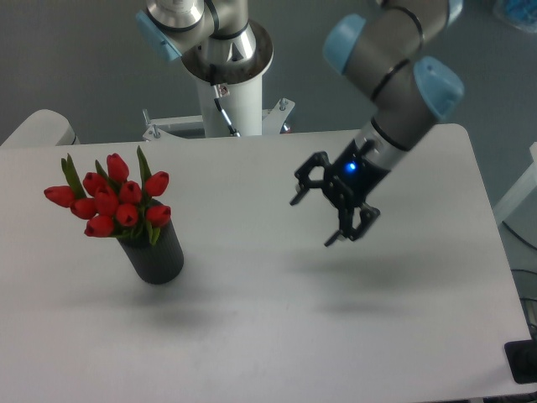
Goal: Pick up the flowers from the vase
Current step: 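Move the open gripper across the table toward the red tulips in the vase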
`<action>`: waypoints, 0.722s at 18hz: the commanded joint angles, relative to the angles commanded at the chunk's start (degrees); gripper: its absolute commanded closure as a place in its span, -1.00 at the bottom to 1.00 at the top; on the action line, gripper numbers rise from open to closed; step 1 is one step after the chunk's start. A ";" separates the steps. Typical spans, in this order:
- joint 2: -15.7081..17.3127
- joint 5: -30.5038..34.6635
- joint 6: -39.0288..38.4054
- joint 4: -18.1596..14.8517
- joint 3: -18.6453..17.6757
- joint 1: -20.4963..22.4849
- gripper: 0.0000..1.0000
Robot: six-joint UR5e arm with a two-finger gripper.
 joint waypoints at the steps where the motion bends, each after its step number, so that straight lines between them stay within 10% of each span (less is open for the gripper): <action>1: 0.70 -2.20 0.00 -0.09 -1.58 0.09 -1.00; 13: 5.46 -19.62 -0.09 -0.70 -13.81 -4.57 -1.00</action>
